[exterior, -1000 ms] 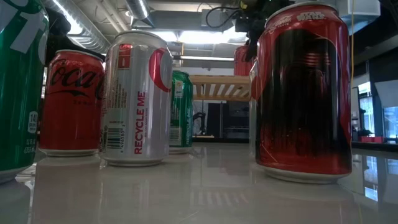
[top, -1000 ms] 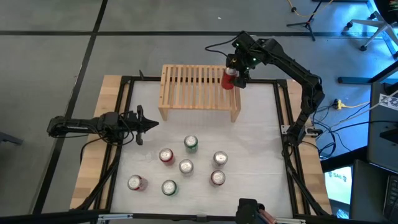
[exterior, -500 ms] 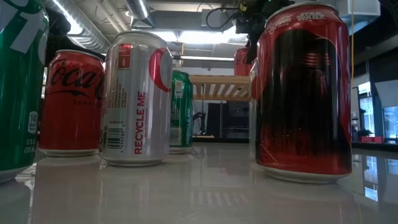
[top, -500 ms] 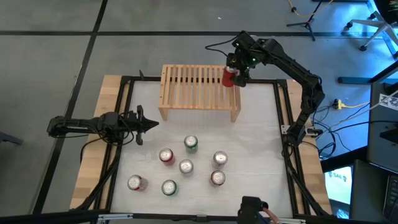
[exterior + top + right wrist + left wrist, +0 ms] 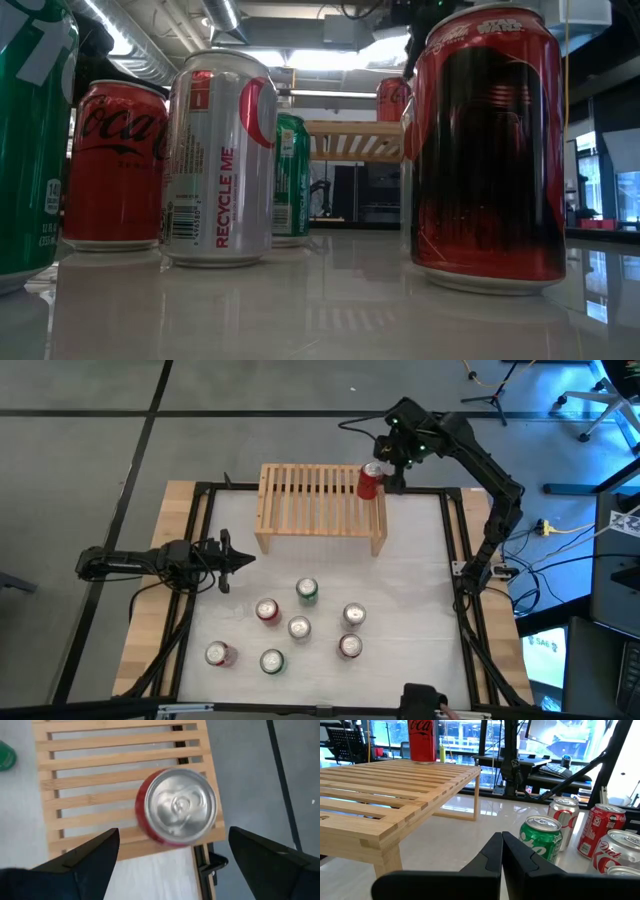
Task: Place canned beverage on shelf
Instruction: Put the red black soda can on the shelf
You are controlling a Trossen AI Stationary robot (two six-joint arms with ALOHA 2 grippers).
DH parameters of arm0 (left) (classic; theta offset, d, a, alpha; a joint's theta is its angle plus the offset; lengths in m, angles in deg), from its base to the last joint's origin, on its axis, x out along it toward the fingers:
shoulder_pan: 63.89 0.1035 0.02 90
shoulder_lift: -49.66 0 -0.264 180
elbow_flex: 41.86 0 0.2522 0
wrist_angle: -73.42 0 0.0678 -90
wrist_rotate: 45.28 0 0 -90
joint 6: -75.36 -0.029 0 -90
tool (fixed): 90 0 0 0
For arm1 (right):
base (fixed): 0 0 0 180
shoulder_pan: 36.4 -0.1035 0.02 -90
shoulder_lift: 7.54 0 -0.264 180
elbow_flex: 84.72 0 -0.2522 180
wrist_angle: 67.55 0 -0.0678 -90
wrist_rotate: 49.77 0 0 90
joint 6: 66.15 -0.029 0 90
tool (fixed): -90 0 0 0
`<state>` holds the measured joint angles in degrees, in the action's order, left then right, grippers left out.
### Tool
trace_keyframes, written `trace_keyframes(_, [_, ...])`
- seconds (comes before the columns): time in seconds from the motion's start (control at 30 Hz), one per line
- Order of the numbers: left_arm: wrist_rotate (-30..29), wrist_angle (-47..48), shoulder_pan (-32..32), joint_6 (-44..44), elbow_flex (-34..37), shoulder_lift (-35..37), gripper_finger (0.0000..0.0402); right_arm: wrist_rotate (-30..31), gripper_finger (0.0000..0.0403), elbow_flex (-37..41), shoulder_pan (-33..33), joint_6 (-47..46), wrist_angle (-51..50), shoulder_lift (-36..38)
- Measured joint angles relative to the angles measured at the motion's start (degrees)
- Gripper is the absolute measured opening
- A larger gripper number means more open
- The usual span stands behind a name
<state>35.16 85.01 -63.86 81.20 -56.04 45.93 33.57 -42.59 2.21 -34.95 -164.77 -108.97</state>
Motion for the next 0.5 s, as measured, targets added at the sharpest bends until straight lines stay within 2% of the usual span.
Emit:
trace_keyframes(0.23, [-0.5,0.0,0.0,-5.3,0.0,0.0,0.0000,-0.6,0.0370,-3.4,-1.8,-1.6,-6.6,0.1])
trace_keyframes(0.5, [-0.4,-2.8,0.0,-5.4,0.0,0.0,0.0000,-0.5,0.0370,-3.6,-9.0,-6.3,-6.5,1.5])
